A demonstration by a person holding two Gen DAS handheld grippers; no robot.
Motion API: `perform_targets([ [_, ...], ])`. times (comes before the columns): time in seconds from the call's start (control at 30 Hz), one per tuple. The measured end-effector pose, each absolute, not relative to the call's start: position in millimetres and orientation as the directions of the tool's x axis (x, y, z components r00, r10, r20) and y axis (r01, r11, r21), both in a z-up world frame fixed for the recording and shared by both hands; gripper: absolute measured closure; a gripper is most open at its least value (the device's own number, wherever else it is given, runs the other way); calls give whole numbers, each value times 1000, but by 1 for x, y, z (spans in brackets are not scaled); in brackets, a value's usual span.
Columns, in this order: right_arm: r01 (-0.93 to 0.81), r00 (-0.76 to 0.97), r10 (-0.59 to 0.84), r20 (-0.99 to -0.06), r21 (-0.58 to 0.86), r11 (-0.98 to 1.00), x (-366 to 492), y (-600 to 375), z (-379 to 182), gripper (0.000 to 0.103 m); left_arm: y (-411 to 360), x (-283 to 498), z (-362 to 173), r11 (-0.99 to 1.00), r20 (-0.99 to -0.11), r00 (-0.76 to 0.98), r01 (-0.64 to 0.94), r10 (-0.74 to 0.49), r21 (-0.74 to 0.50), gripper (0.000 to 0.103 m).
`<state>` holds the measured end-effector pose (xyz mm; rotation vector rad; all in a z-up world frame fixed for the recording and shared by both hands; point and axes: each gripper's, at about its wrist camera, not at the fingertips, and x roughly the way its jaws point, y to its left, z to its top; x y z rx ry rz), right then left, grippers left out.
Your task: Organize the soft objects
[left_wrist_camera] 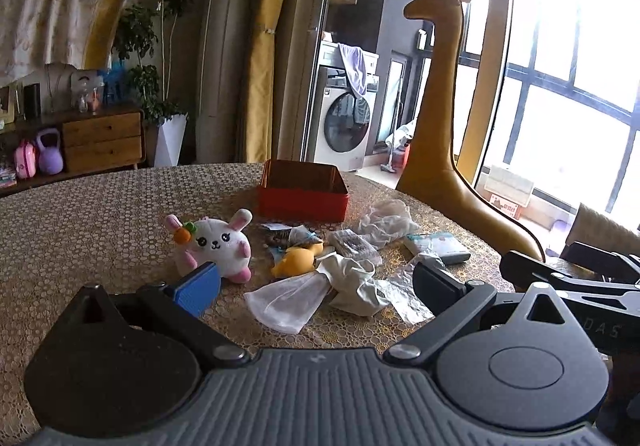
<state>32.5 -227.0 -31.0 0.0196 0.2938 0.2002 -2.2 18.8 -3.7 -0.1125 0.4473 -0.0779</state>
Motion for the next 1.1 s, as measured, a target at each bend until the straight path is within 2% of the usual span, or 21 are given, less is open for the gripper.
perform_targets([
  [1.1,-187,940,194,-281,52,981,32,-228,-27,0,19,-4,-3,994,-422,904,22,-64,-104,0],
])
